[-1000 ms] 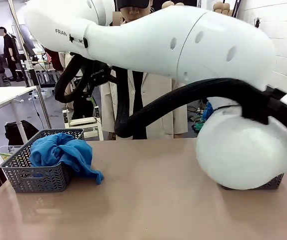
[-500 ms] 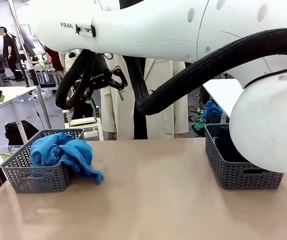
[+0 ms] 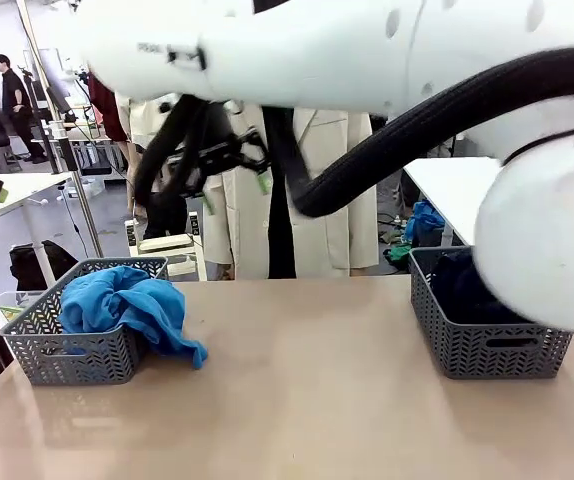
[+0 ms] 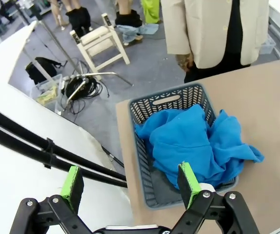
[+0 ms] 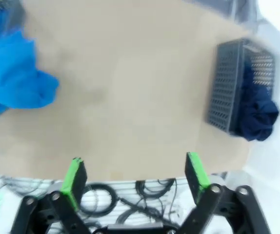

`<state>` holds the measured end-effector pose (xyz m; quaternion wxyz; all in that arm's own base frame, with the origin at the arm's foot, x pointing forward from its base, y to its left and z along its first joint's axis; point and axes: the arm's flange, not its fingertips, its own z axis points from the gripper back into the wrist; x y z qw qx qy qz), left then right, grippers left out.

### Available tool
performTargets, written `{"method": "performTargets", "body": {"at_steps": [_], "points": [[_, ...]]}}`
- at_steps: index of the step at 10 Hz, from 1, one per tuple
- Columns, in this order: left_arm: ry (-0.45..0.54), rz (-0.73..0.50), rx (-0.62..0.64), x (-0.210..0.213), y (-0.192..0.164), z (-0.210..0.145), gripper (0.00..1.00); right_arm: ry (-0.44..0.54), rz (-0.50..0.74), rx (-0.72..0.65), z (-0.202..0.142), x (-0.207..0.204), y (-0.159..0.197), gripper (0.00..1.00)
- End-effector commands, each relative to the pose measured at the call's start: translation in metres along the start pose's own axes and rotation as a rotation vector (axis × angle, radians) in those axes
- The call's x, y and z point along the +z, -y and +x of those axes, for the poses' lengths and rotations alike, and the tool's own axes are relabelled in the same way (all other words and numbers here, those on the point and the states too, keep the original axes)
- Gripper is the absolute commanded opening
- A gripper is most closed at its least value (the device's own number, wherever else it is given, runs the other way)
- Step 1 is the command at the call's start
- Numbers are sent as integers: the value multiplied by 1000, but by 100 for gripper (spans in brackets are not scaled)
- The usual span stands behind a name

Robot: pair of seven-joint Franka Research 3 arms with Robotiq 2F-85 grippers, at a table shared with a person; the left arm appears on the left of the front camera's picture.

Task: Sort the tops and bottoms.
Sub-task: Sort the clothes according to human instructions.

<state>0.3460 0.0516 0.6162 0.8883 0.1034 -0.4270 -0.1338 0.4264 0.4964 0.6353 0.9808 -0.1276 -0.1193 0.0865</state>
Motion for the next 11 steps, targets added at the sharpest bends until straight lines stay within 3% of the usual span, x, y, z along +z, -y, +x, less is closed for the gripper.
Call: {"method": "performTargets", "body": {"at_steps": [1,3,4,5,6,9,10,11], "points": [[1,-43,-113,-23,16,21,100,-24,-74,-33,-59,-28,107,100],[5,-94,-254,-34,54,50,100,61,-35,-24,-114,-71,182,100],[1,-94,-318,-37,74,61,100,91,18,-58,-139,-97,207,100],[0,-103,-367,-42,93,71,100,184,111,-111,-164,-121,226,100],[-1,-107,-407,-51,111,82,100,246,191,-103,-170,-143,237,100],[11,-176,-465,-67,155,93,100,320,216,-112,-161,-151,231,100],[5,-147,-456,-70,156,92,100,240,151,-165,-128,-112,231,100],[-2,-179,-440,-62,158,88,100,240,151,-165,-128,-112,231,100]]}}
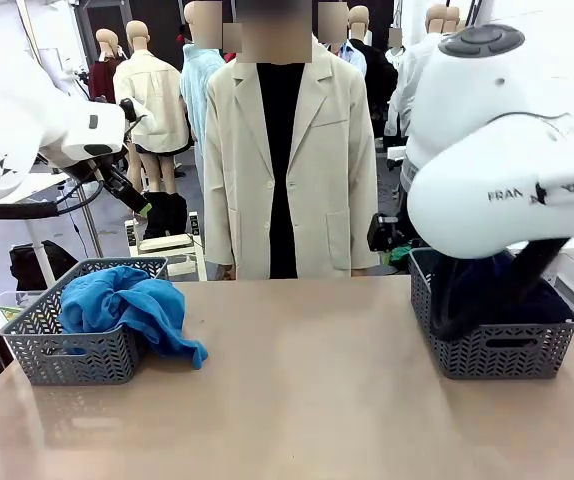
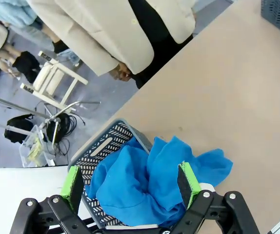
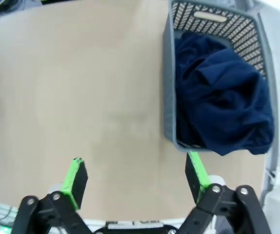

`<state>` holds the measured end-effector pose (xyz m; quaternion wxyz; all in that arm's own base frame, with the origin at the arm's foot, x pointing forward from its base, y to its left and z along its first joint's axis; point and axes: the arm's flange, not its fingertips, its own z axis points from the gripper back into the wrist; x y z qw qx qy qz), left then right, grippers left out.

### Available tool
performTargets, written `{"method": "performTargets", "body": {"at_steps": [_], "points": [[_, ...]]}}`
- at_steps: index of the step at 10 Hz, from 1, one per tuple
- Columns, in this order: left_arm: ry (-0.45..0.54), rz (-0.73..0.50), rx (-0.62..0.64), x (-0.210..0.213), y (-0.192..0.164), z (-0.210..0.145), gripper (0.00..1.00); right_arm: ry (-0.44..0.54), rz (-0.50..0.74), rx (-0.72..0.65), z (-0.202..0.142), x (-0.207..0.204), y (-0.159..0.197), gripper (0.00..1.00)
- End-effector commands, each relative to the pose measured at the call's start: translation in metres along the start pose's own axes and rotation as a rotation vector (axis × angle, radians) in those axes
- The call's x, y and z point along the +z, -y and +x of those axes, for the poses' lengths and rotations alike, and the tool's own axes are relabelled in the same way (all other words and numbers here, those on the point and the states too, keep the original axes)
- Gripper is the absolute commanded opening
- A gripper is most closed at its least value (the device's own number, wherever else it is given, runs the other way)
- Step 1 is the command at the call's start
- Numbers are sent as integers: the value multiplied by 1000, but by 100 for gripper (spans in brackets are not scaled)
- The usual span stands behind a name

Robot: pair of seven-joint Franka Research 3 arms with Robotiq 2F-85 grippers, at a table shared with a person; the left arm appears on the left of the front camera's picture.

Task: Sort the tops and bottoms.
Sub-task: Sort the clothes according to human instructions.

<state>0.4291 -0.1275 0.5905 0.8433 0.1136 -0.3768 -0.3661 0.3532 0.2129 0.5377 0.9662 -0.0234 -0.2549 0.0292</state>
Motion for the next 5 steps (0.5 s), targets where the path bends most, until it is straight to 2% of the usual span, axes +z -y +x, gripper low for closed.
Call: {"method": "performTargets", "body": {"at_steps": [1,5], "points": [[3,7,8,7,-4,-3,100,-34,-16,4,24,19,-10,100],[3,7,8,7,-4,-3,100,-34,-16,4,24,19,-10,100]]}}
